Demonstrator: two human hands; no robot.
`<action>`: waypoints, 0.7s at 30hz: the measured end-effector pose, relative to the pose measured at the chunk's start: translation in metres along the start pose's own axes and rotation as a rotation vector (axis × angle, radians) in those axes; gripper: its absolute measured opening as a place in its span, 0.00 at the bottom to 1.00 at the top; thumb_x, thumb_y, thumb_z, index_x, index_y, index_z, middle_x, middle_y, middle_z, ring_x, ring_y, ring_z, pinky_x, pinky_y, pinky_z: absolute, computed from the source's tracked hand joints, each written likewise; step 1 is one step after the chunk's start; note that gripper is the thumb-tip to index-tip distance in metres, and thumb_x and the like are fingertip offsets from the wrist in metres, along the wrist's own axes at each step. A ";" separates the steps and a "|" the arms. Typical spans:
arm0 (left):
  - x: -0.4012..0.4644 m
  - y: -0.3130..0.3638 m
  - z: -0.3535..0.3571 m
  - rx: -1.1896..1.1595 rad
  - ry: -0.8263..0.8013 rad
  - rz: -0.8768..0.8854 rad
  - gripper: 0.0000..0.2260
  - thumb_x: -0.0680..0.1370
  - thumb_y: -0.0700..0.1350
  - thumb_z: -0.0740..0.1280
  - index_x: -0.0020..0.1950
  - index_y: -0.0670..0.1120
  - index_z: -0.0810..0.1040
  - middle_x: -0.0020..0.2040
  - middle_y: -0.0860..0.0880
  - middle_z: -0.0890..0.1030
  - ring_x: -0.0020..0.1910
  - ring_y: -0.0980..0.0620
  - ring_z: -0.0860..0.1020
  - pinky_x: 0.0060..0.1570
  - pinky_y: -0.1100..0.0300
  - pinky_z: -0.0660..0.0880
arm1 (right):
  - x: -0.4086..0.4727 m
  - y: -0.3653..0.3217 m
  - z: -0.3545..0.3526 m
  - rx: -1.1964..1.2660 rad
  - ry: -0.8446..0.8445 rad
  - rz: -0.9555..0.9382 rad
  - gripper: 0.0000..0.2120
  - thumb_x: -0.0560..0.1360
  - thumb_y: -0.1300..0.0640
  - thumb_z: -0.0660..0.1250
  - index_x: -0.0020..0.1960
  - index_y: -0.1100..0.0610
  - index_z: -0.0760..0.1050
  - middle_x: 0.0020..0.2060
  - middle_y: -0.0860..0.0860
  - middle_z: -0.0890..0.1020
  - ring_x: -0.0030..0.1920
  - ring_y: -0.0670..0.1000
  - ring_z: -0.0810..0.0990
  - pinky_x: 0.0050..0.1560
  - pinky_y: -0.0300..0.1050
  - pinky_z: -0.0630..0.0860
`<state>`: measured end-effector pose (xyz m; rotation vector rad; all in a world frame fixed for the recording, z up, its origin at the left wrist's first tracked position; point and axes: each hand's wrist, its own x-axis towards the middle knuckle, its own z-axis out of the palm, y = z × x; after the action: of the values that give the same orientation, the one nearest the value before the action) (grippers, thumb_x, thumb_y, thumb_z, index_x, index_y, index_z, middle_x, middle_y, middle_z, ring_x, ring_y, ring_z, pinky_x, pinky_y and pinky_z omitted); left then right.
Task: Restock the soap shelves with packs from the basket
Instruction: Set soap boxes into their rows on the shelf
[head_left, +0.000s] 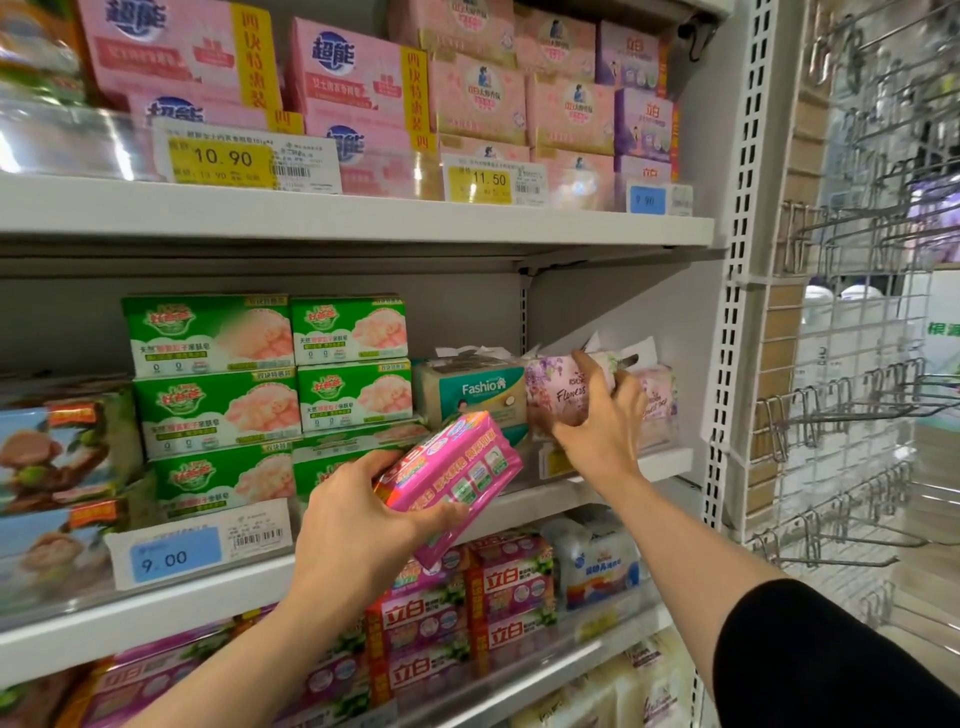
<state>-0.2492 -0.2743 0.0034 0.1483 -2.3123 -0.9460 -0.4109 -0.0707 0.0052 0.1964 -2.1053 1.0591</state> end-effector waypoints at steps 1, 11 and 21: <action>0.000 0.000 0.000 0.003 -0.001 -0.002 0.36 0.62 0.61 0.78 0.66 0.48 0.75 0.45 0.54 0.78 0.42 0.58 0.78 0.43 0.56 0.80 | 0.001 0.000 0.001 0.018 -0.004 0.007 0.39 0.66 0.52 0.77 0.71 0.42 0.62 0.64 0.56 0.62 0.68 0.56 0.58 0.67 0.59 0.65; -0.001 0.001 0.000 -0.011 -0.037 -0.021 0.38 0.59 0.63 0.79 0.65 0.50 0.75 0.46 0.55 0.79 0.43 0.58 0.79 0.45 0.56 0.81 | -0.027 0.024 0.004 -0.245 0.015 -0.087 0.30 0.73 0.50 0.69 0.72 0.53 0.62 0.71 0.65 0.57 0.70 0.65 0.56 0.68 0.67 0.60; -0.035 -0.016 0.005 -0.086 0.010 0.255 0.46 0.58 0.77 0.67 0.70 0.55 0.70 0.56 0.59 0.73 0.55 0.59 0.74 0.53 0.55 0.77 | -0.028 0.014 -0.014 -0.347 -0.128 -0.051 0.30 0.77 0.44 0.62 0.75 0.50 0.57 0.76 0.56 0.55 0.73 0.61 0.54 0.72 0.64 0.54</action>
<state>-0.2258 -0.2719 -0.0280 -0.1731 -2.2124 -0.9085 -0.3901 -0.0563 -0.0176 0.1491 -2.3468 0.6513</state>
